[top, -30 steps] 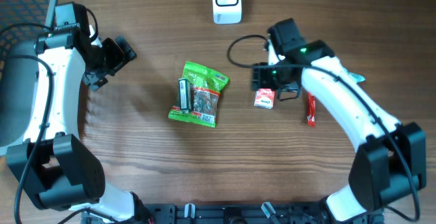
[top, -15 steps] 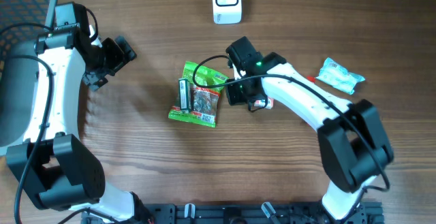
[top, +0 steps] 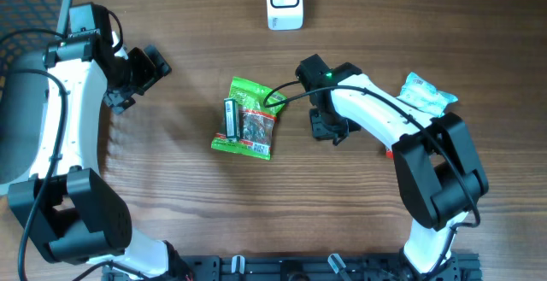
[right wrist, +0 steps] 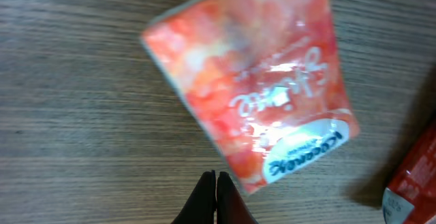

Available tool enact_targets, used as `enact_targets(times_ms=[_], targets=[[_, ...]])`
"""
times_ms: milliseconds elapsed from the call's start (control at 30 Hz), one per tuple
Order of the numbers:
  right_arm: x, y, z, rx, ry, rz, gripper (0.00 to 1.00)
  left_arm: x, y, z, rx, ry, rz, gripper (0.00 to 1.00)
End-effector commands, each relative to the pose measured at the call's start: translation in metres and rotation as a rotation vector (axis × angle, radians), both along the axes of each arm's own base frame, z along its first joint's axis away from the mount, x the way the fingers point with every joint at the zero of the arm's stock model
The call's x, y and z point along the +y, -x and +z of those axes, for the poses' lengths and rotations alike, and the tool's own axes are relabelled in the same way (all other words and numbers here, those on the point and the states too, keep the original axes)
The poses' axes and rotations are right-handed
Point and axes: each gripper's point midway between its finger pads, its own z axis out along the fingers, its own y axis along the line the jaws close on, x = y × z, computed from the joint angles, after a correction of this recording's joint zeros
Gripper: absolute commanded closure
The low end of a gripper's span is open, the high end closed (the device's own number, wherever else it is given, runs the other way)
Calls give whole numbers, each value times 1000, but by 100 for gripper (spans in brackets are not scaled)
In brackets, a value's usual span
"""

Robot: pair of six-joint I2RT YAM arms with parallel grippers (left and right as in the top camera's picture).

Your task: Scan the item barcode

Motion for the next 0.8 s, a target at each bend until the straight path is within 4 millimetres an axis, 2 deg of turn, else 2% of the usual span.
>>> enact_targets(times_ms=[0,33,67,133,167,233,333,367,500,767], targets=[[11,-5,14,-29,-60,50,93,-1,1,-4,10,8,-9,0],[13,-7,20,-48,-70,63,90,-1,1,-4,10,8,-9,0],[14,-10,24,-65,-80,88,81,-1,1,-4,10,8,-9,0],[18,-16,29,-91,-93,137,39,-1,1,-4,10,8,-9,0],[19,-17,29,-94,-94,161,38,-1,1,-4,10,8,-9,0],[18,-17,29,-90,-91,189,38,-1,1,-4,10,8,-9,0],[18,-26,30,-126,-79,206,58,-1,1,-4,10,8,-9,0],[16,-31,31,-152,-59,205,60,-1,1,-4,10,8,-9,0],[2,-45,35,-220,34,199,61,-1,1,-4,10,8,-9,0],[0,-47,29,-224,49,217,66,-1,1,-4,10,8,-9,0]])
